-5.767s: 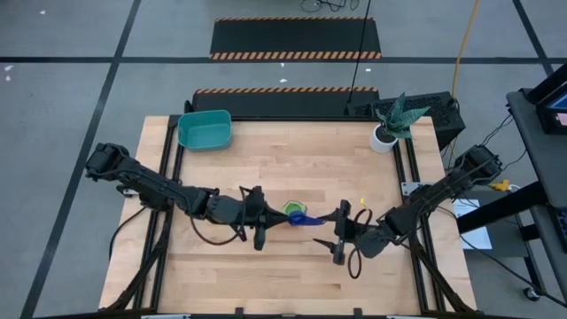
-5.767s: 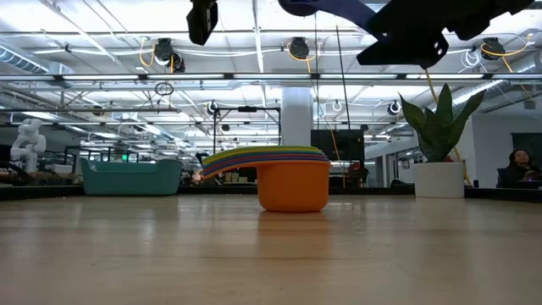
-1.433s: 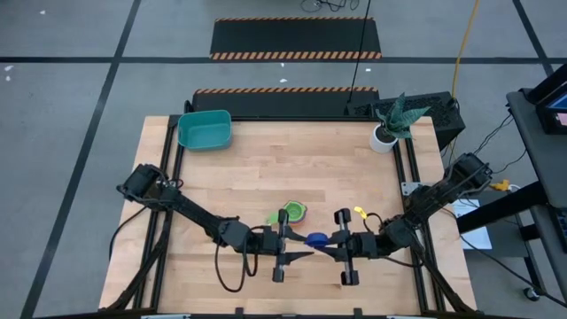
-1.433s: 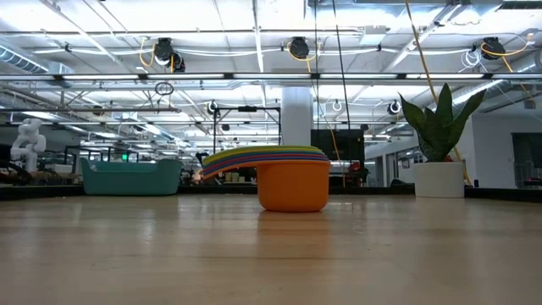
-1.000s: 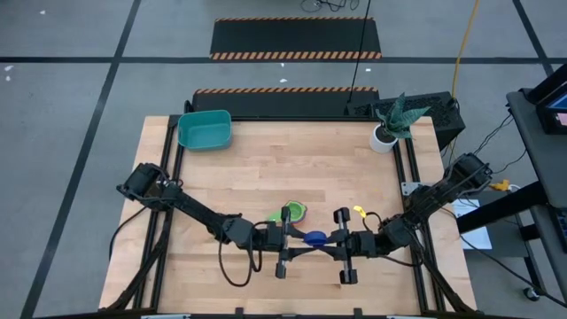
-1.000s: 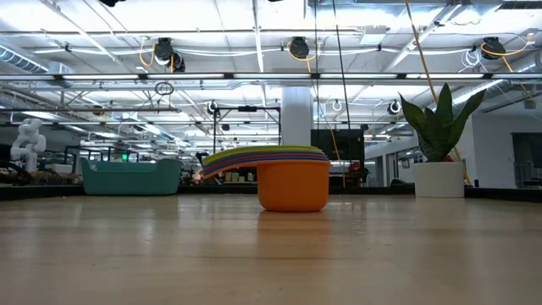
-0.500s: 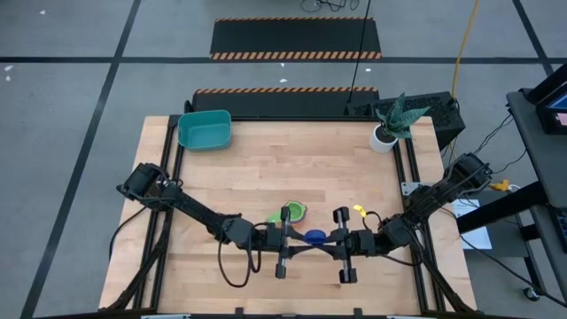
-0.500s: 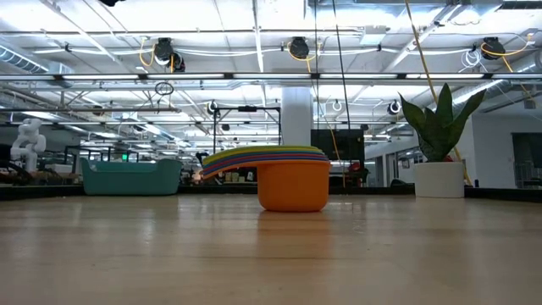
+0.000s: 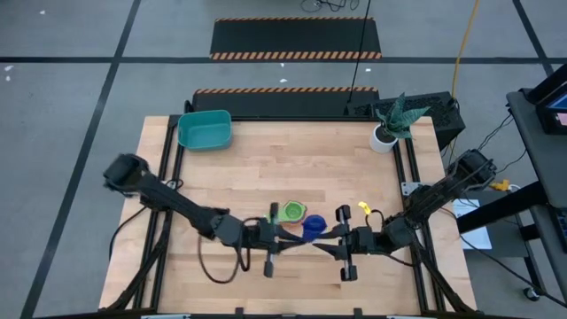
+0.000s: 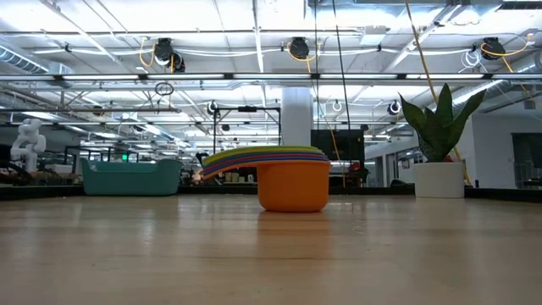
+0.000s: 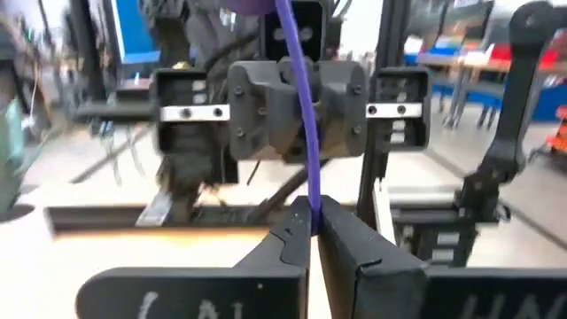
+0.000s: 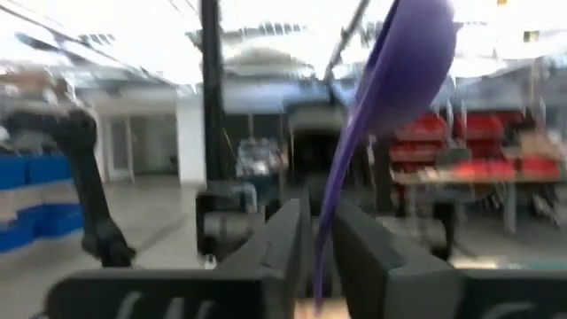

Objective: Nest measuring cups in basket
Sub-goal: Stack the dark blue measuring cup on top of the green measuring cup

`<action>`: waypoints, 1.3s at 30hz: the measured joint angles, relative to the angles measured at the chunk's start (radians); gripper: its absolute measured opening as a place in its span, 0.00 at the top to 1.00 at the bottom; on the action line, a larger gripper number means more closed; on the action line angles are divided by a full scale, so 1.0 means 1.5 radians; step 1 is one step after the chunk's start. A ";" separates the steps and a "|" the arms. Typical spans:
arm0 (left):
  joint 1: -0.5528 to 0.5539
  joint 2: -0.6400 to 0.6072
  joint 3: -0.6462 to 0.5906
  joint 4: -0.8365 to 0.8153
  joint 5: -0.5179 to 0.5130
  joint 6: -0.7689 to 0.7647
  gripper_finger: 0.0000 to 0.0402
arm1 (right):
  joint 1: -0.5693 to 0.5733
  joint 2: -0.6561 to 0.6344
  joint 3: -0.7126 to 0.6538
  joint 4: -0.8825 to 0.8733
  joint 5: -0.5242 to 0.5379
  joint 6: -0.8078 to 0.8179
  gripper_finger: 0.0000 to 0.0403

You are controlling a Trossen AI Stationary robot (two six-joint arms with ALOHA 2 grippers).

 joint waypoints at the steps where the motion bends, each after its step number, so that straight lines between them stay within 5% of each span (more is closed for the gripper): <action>1: -0.002 -0.022 0.000 -0.050 -0.006 -0.011 0.98 | 0.000 -0.014 0.000 -0.041 0.013 0.018 0.83; 9: -0.030 -0.134 0.001 -0.394 -0.007 -0.136 0.97 | -0.016 -0.122 0.000 -0.408 0.035 0.248 0.65; 13: -0.045 -0.136 0.001 -0.501 0.008 -0.161 0.95 | -0.022 -0.147 0.000 -0.504 0.032 0.327 0.63; 20: -0.033 -0.124 0.000 -0.628 0.022 -0.220 0.98 | -0.033 -0.136 0.000 -0.515 0.016 0.341 0.64; 31: -0.033 -0.060 0.000 -0.627 0.155 -0.184 0.98 | -0.087 -0.093 -0.001 -0.512 -0.126 0.357 0.64; 39: -0.024 -0.035 0.000 -0.626 0.186 -0.166 0.98 | -0.112 -0.049 -0.001 -0.488 -0.232 0.373 0.62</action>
